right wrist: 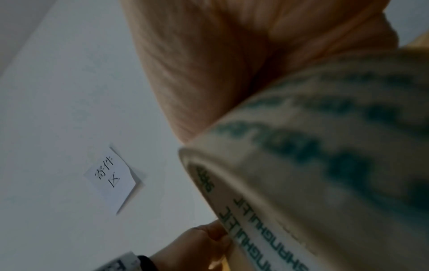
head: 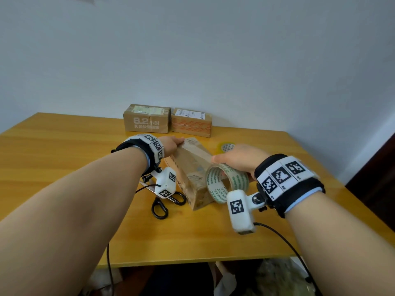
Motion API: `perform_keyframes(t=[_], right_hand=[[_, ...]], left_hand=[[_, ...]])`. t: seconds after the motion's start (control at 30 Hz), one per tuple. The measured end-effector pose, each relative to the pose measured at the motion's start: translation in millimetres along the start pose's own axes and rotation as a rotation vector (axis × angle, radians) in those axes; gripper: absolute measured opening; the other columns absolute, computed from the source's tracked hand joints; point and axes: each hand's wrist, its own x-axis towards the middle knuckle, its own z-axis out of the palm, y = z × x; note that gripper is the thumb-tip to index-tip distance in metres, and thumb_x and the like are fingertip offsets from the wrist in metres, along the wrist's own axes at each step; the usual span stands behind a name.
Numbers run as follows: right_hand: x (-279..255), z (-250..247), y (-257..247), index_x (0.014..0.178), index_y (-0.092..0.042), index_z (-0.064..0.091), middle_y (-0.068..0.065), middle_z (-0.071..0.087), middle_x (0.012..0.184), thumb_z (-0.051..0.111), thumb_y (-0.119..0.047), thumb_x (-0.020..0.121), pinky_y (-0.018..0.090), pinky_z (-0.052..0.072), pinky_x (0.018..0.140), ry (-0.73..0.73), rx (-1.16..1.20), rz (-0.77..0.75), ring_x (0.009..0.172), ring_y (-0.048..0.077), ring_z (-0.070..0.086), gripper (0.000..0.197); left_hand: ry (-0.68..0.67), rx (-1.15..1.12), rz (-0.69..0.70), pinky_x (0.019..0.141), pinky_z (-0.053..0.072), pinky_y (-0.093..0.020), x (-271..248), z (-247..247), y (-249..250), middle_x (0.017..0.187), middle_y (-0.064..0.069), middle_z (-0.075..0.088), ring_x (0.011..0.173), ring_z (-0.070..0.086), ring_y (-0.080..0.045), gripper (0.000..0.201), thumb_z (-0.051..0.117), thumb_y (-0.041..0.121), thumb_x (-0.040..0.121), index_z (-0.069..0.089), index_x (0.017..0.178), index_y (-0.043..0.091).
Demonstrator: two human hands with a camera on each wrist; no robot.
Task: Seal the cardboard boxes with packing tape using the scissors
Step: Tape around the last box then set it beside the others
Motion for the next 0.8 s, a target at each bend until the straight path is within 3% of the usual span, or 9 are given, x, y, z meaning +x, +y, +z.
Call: perform_keyframes(t=[0.07, 0.13, 0.27, 0.33, 0.43, 0.6, 0.8], right_hand=[[-3.3, 4.4, 2.6, 0.098, -0.007, 0.065, 0.015, 0.075, 0.103, 0.060, -0.049, 0.096, 0.044, 0.059, 0.093, 0.015, -0.009, 0.013, 0.091, 0.029, 0.074, 0.043], [-6.9, 7.6, 0.9, 0.093, -0.009, 0.061, 0.014, 0.074, 0.101, 0.057, -0.048, 0.098, 0.039, 0.059, 0.089, 0.027, -0.047, 0.017, 0.084, 0.027, 0.071, 0.040], [-11.7, 11.4, -0.6, 0.087, -0.012, 0.055, 0.006, 0.066, 0.086, 0.052, -0.049, 0.101, 0.027, 0.051, 0.061, 0.052, -0.152, 0.031, 0.068, 0.017, 0.061, 0.039], [-13.2, 13.6, 2.6, 0.086, -0.012, 0.056, 0.004, 0.062, 0.080, 0.050, -0.047, 0.102, 0.024, 0.046, 0.057, 0.045, -0.179, 0.048, 0.064, 0.015, 0.058, 0.039], [-14.4, 18.2, 7.0, 0.084, -0.012, 0.056, 0.004, 0.061, 0.077, 0.049, -0.048, 0.102, 0.024, 0.047, 0.058, 0.017, -0.188, 0.068, 0.062, 0.015, 0.057, 0.040], [-11.7, 35.2, 15.0, 0.088, -0.015, 0.055, 0.006, 0.068, 0.090, 0.051, -0.049, 0.101, 0.033, 0.055, 0.081, -0.043, -0.103, 0.114, 0.081, 0.020, 0.066, 0.036], [-11.6, 36.0, 16.6, 0.102, -0.014, 0.055, 0.004, 0.065, 0.087, 0.051, -0.049, 0.101, 0.029, 0.051, 0.070, -0.074, -0.076, 0.127, 0.073, 0.017, 0.063, 0.035]], left_hand=[[-0.009, -0.043, -0.022, 0.113, 0.022, -0.034, -2.2, 0.4, 2.5, 0.161, -0.013, 0.024, 0.146, 0.027, -0.029, 0.048, 0.021, 0.020, 0.108, 0.021, 0.156, 0.015], [0.001, -0.056, -0.011, 0.112, 0.025, -0.035, -2.6, 2.2, 1.5, 0.158, -0.014, 0.030, 0.143, 0.033, -0.029, 0.047, 0.021, 0.021, 0.109, 0.024, 0.155, 0.015], [-0.002, -0.048, 0.007, 0.111, 0.027, -0.036, -2.5, 3.5, -1.4, 0.158, -0.013, 0.029, 0.142, 0.034, -0.031, 0.048, 0.019, 0.022, 0.109, 0.022, 0.156, 0.023], [-0.002, -0.065, 0.009, 0.110, 0.028, -0.035, -1.9, 3.8, -1.8, 0.158, -0.012, 0.029, 0.142, 0.034, -0.031, 0.048, 0.019, 0.022, 0.108, 0.024, 0.156, 0.026], [-0.008, -0.077, 0.010, 0.108, 0.032, -0.034, -0.5, 5.6, -1.9, 0.157, -0.013, 0.032, 0.139, 0.038, -0.031, 0.048, 0.020, 0.020, 0.108, 0.024, 0.155, 0.027], [0.014, -0.045, 0.019, 0.106, 0.034, -0.034, 0.4, 5.9, -3.9, 0.156, -0.014, 0.033, 0.136, 0.041, -0.033, 0.049, 0.018, 0.021, 0.108, 0.021, 0.156, 0.031], [0.025, 0.068, 0.039, 0.108, 0.033, -0.036, -0.3, 5.6, -2.9, 0.158, -0.014, 0.029, 0.139, 0.037, -0.034, 0.052, 0.017, 0.014, 0.108, 0.019, 0.156, 0.033]])
